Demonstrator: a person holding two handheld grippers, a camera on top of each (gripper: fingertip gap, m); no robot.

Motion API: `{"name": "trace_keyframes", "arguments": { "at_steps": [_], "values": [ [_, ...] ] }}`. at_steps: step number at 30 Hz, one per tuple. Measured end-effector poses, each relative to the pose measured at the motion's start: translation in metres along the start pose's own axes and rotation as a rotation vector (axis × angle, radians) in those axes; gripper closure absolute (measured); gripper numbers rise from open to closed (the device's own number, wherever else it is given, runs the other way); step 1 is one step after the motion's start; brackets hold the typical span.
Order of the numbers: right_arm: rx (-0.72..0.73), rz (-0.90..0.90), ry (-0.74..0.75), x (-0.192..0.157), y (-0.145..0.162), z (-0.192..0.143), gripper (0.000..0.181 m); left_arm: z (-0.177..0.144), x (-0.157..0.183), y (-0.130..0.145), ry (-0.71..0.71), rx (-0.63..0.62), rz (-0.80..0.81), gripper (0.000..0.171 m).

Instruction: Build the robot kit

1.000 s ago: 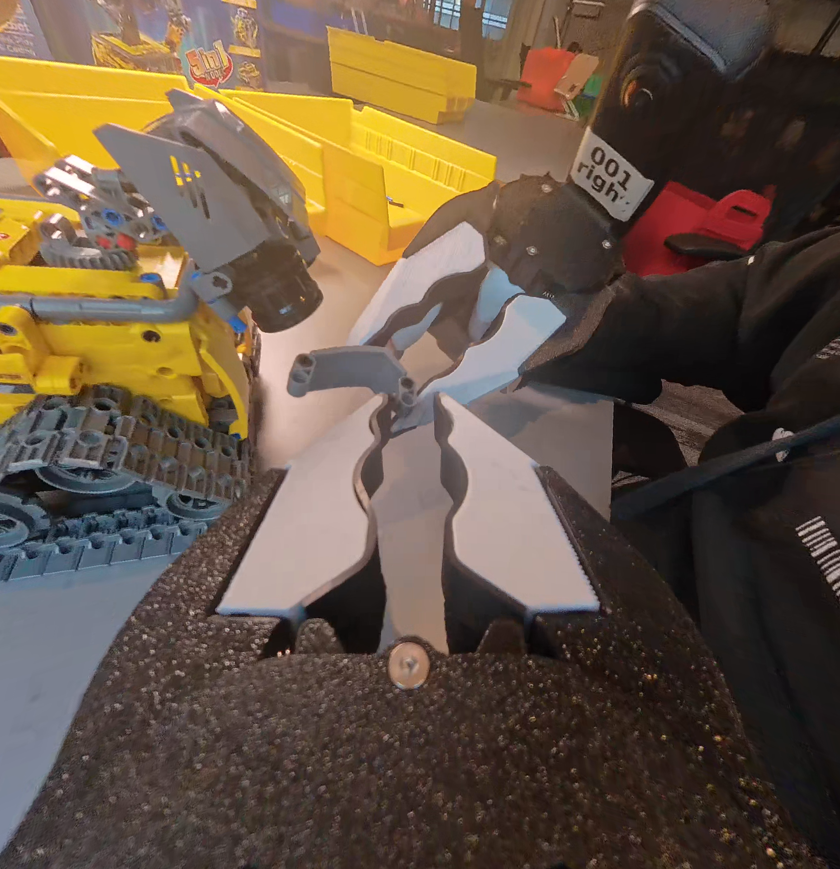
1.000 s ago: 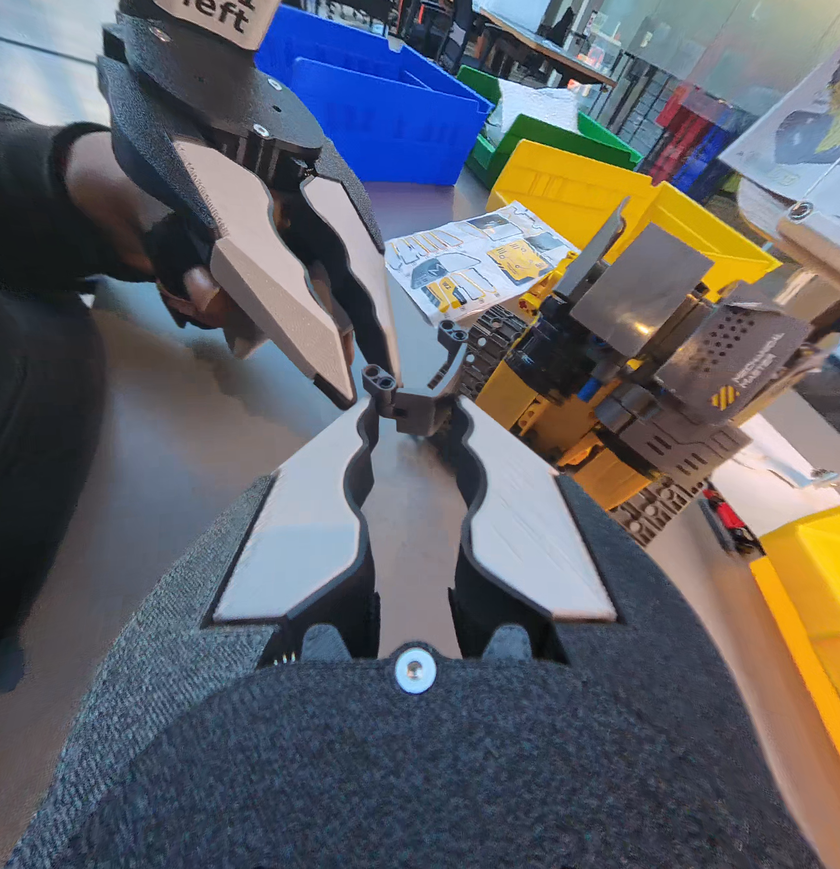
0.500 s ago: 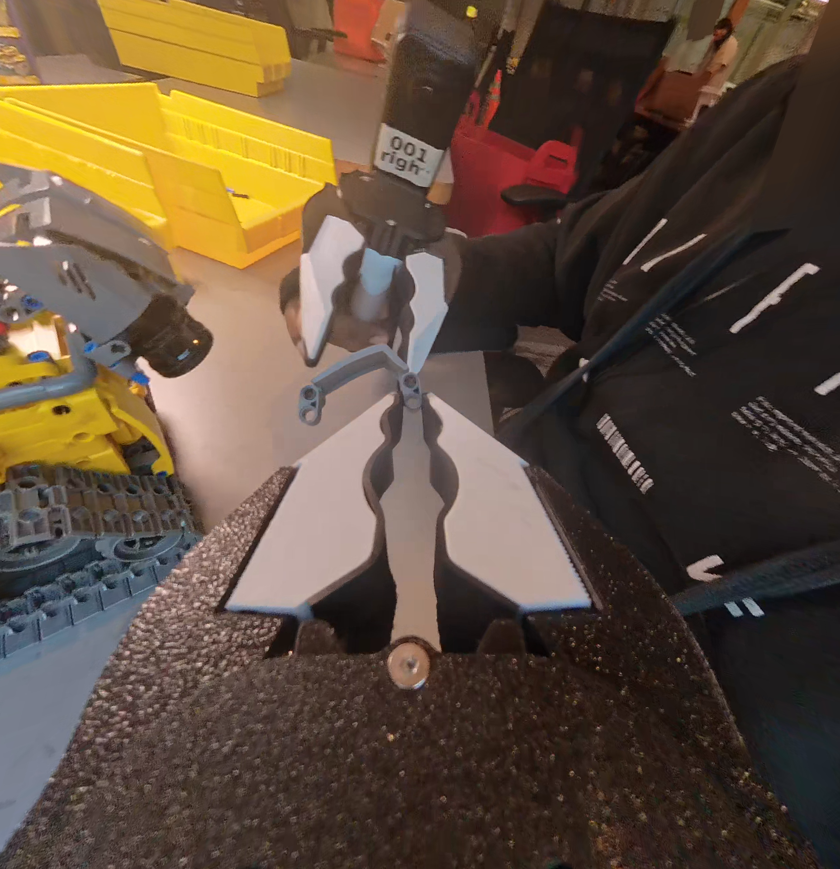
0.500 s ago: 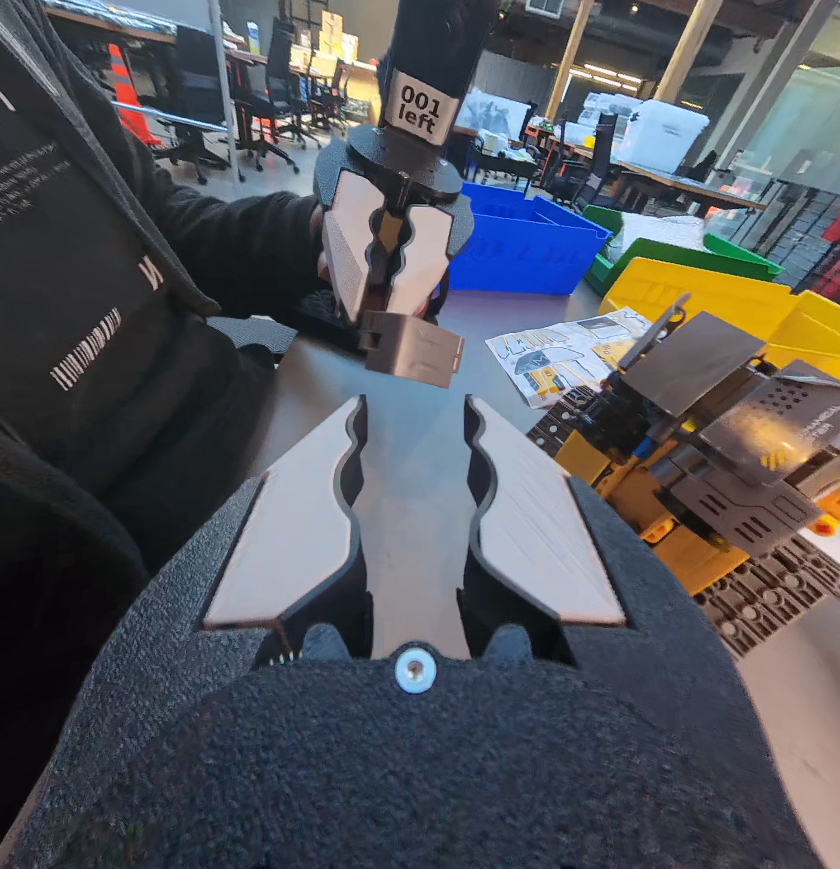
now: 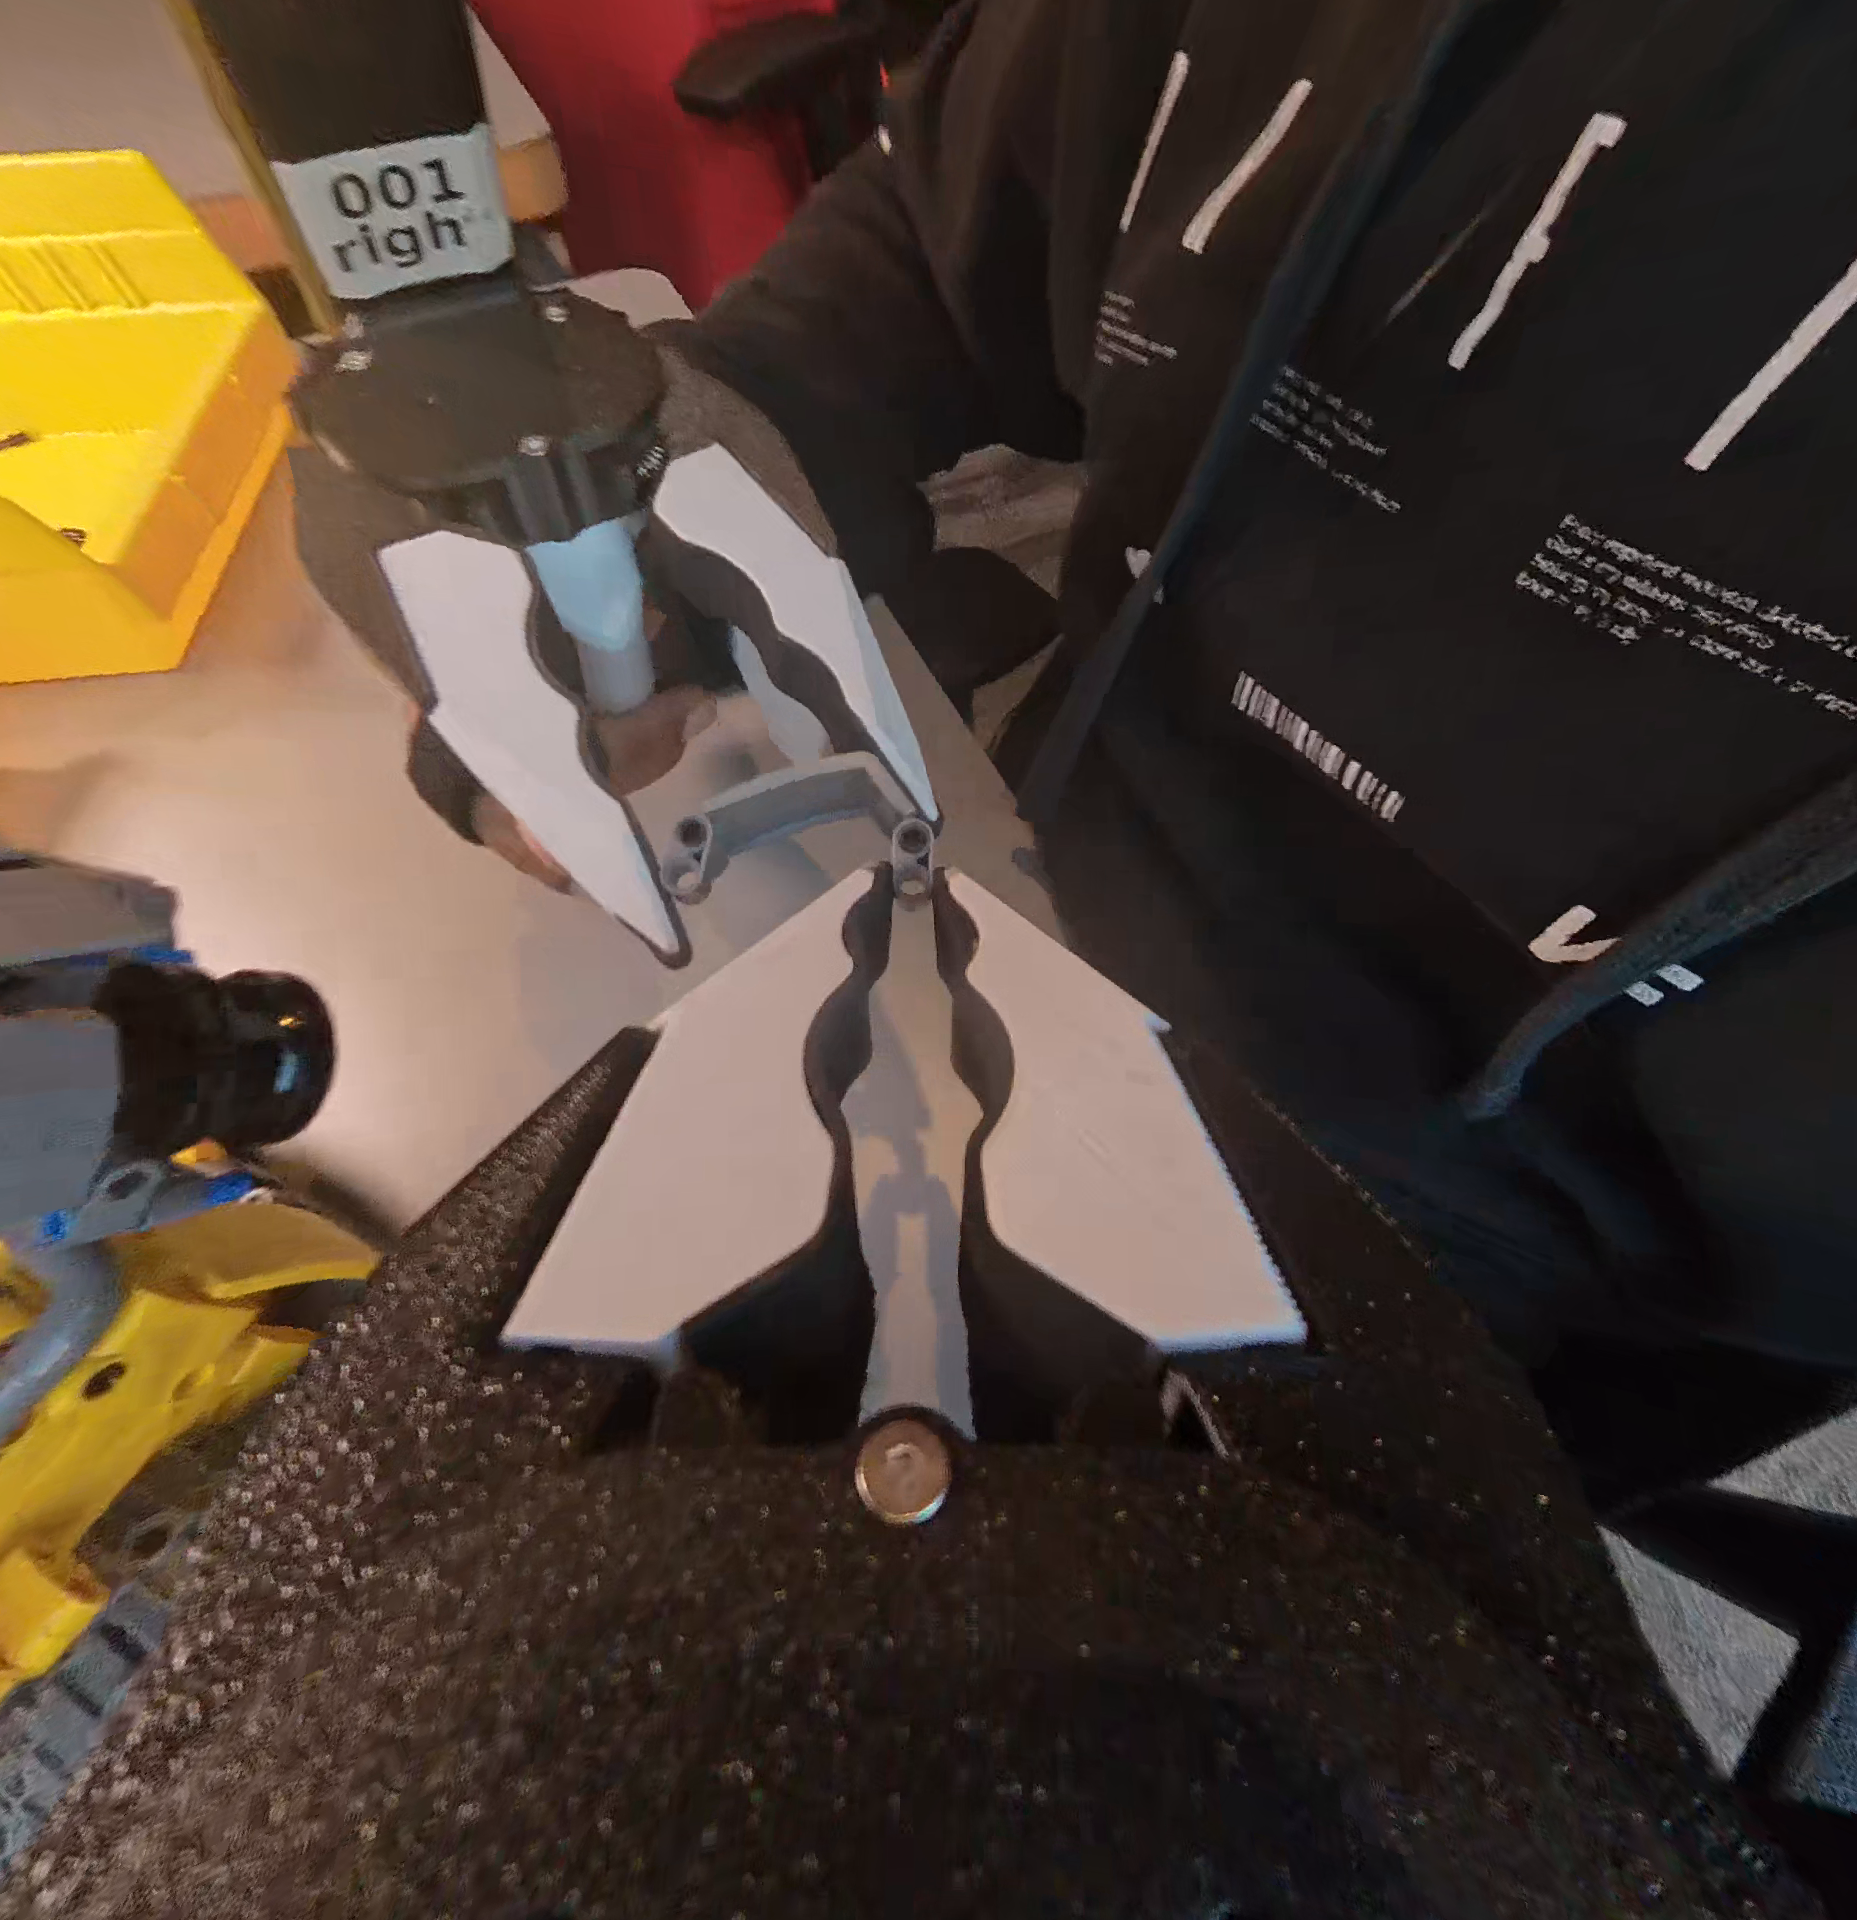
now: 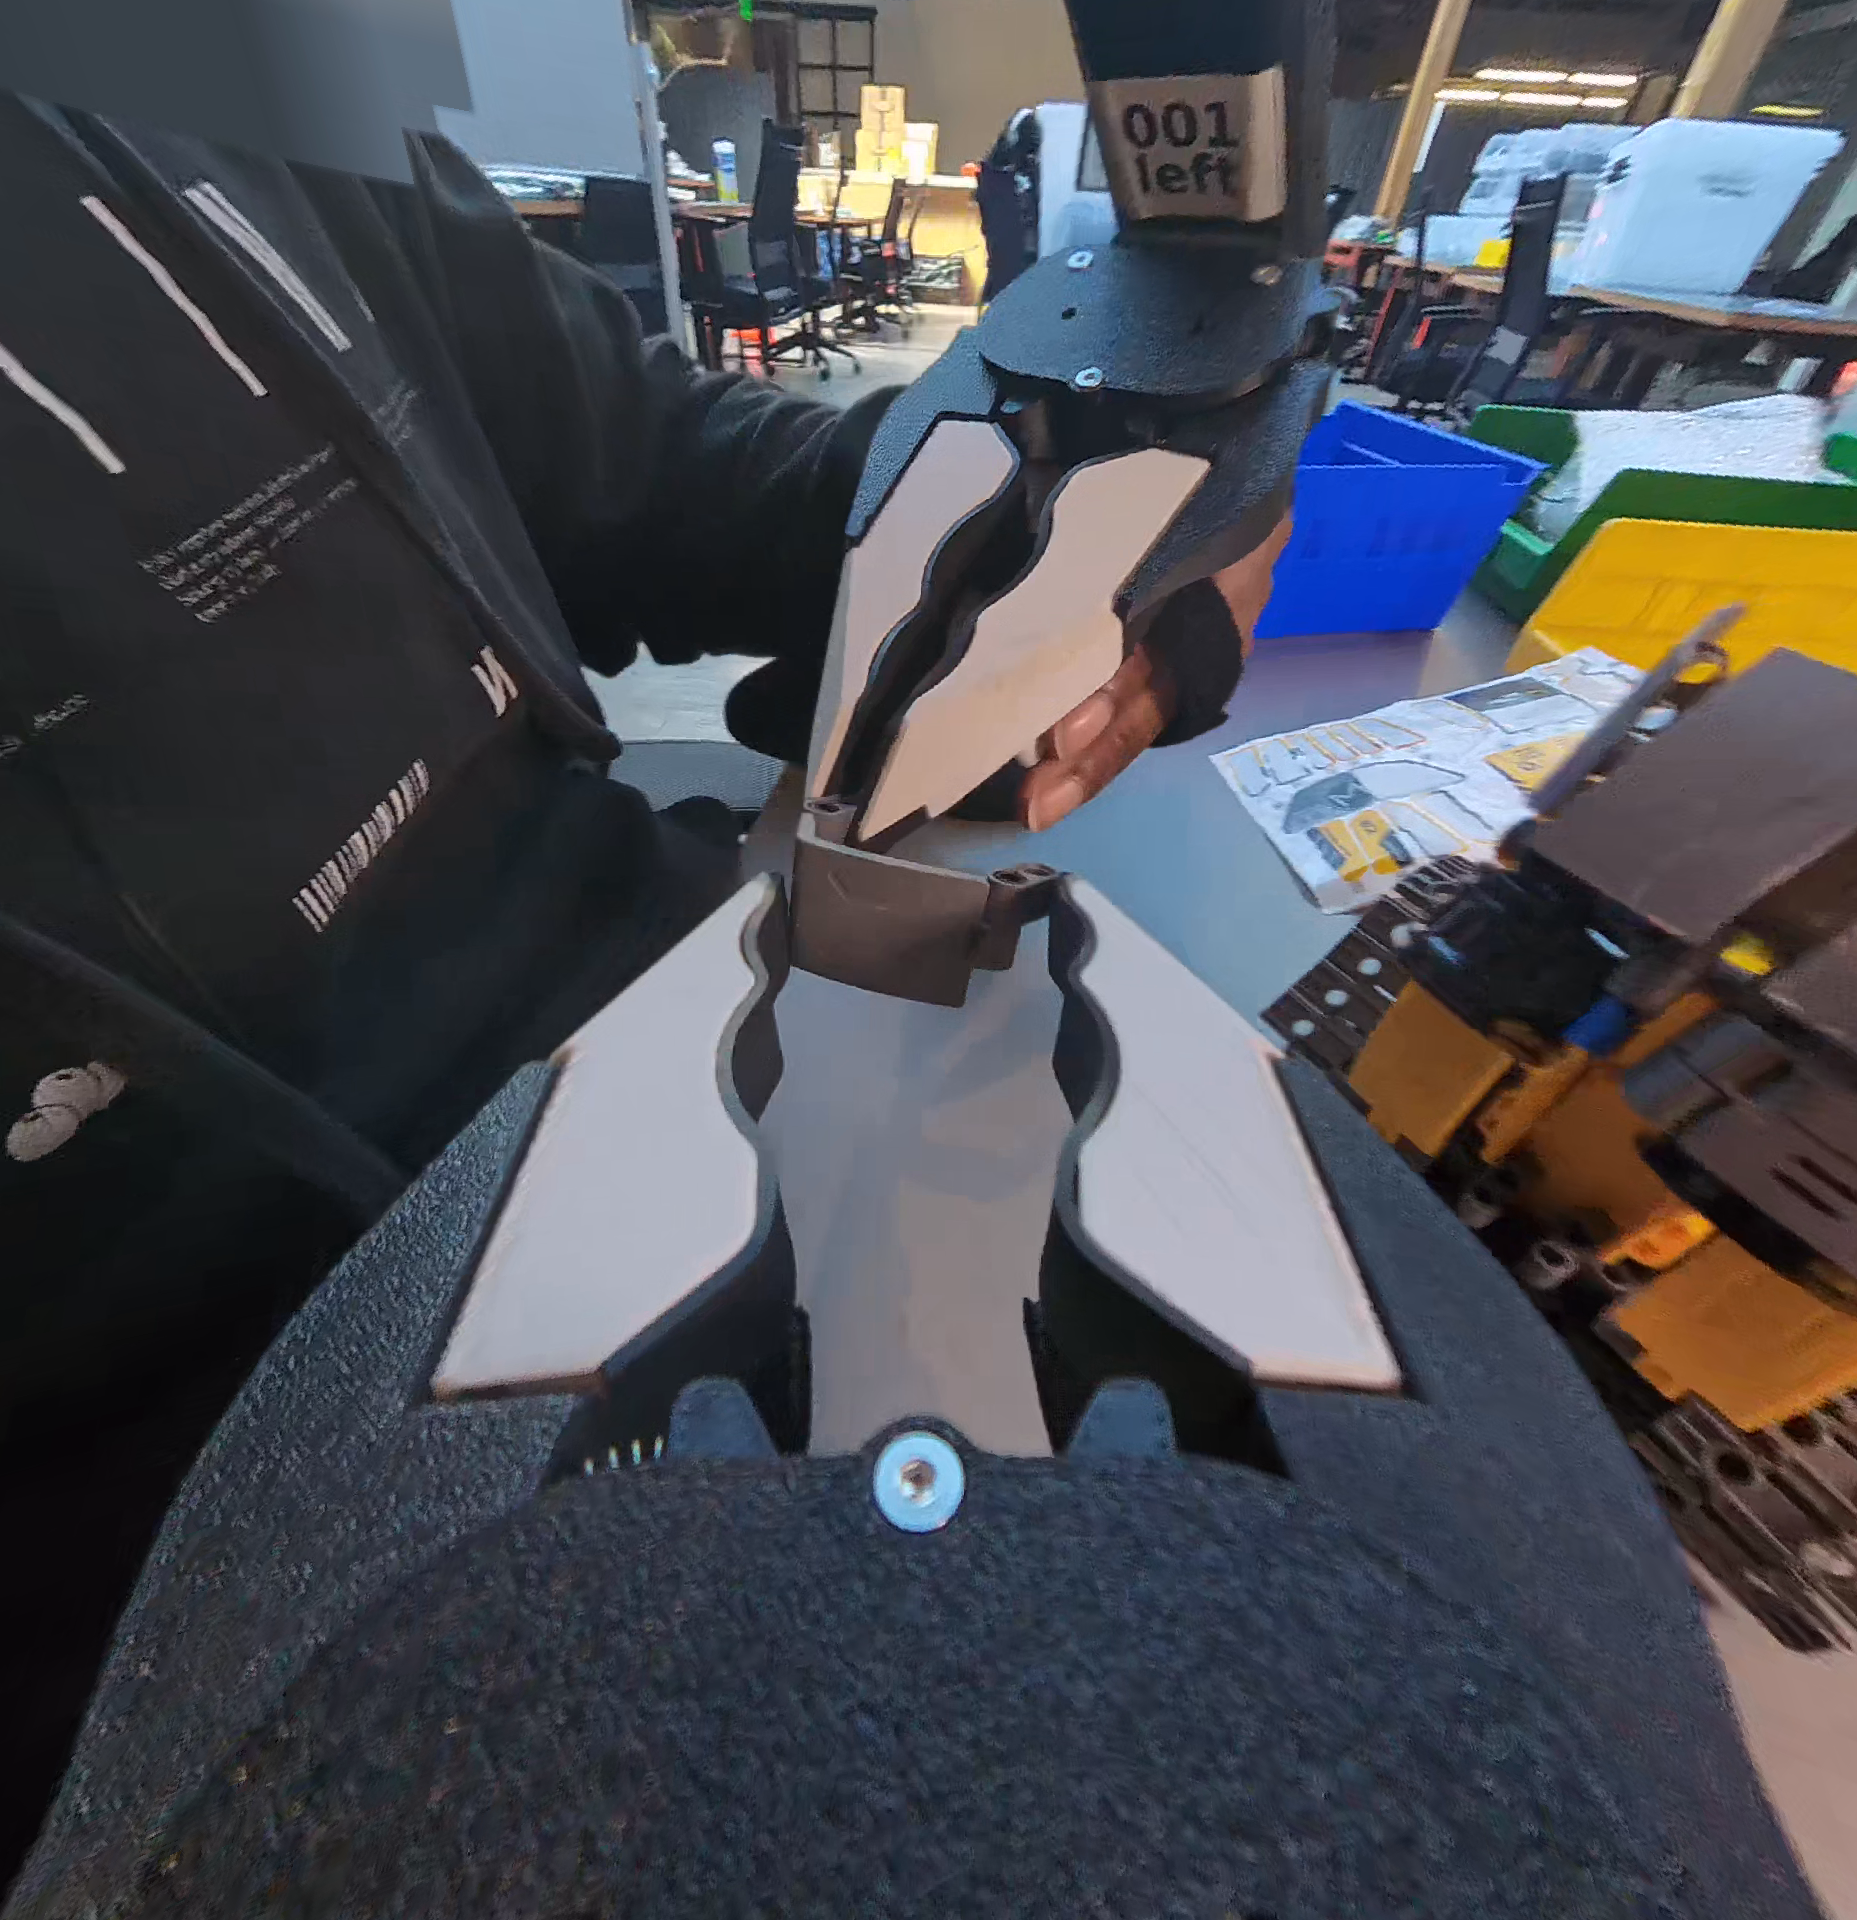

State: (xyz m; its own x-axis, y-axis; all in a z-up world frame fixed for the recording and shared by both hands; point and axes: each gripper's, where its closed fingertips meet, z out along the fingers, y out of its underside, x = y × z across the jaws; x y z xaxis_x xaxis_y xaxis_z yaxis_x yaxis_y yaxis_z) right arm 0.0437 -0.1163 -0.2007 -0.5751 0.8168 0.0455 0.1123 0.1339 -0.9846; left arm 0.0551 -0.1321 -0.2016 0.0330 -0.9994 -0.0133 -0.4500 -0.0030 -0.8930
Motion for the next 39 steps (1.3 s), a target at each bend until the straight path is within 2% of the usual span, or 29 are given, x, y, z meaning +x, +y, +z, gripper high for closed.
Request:
{"name": "trace_keyframes", "arguments": {
  "at_steps": [3, 6, 9, 10, 13, 15, 16, 18, 22, 24, 30, 31, 33, 39],
  "values": [
    [0.015, 0.001, 0.098, 0.02, -0.003, -0.01, 0.131, -0.005, -0.021, 0.001, -0.085, 0.089, -0.018, 0.165],
    [-0.004, 0.003, 0.196, 0.037, 0.002, -0.016, 0.133, -0.005, -0.036, 0.007, -0.233, 0.081, 0.062, 0.165],
    [0.004, 0.172, 0.219, 0.051, 0.006, -0.02, 0.113, -0.01, -0.046, 0.006, -0.425, 0.04, 0.208, 0.165],
    [0.029, 0.25, 0.196, 0.052, 0.004, -0.02, 0.112, -0.012, -0.049, 0.005, -0.489, 0.024, 0.263, 0.165],
    [0.112, 0.402, 0.117, 0.048, -0.007, -0.017, 0.127, -0.012, -0.055, 0.008, -0.654, -0.04, 0.414, 0.165],
    [0.098, 0.387, 0.132, 0.05, -0.005, -0.015, 0.146, -0.011, -0.059, 0.012, -0.73, -0.094, 0.488, 0.165],
    [0.091, 0.36, 0.153, 0.051, -0.004, -0.015, 0.147, -0.01, -0.061, 0.014, -0.757, -0.117, 0.511, 0.165],
    [0.036, 0.288, 0.172, 0.05, 0.0, -0.015, 0.149, -0.007, -0.062, 0.02, -0.736, -0.132, 0.479, 0.164],
    [-0.202, -0.016, 0.26, 0.054, 0.017, -0.025, 0.152, -0.024, -0.064, 0.019, -0.639, 0.032, 0.174, 0.146],
    [-0.323, -0.171, 0.291, 0.056, 0.022, -0.03, 0.152, -0.035, -0.067, 0.014, -0.637, 0.077, 0.095, 0.138],
    [-0.517, -0.392, 0.204, 0.046, 0.021, -0.018, 0.153, -0.016, -0.062, 0.011, -0.631, -0.063, 0.224, 0.135],
    [-0.533, -0.414, 0.199, 0.046, 0.021, -0.016, 0.153, -0.014, -0.063, 0.013, -0.637, -0.075, 0.233, 0.139],
    [-0.533, -0.448, 0.214, 0.048, 0.017, -0.014, 0.153, -0.014, -0.063, 0.015, -0.657, -0.066, 0.255, 0.161],
    [-0.374, -0.416, 0.281, 0.056, -0.006, -0.018, 0.156, -0.022, -0.064, 0.012, -0.718, 0.018, 0.251, 0.165]
  ]
}}
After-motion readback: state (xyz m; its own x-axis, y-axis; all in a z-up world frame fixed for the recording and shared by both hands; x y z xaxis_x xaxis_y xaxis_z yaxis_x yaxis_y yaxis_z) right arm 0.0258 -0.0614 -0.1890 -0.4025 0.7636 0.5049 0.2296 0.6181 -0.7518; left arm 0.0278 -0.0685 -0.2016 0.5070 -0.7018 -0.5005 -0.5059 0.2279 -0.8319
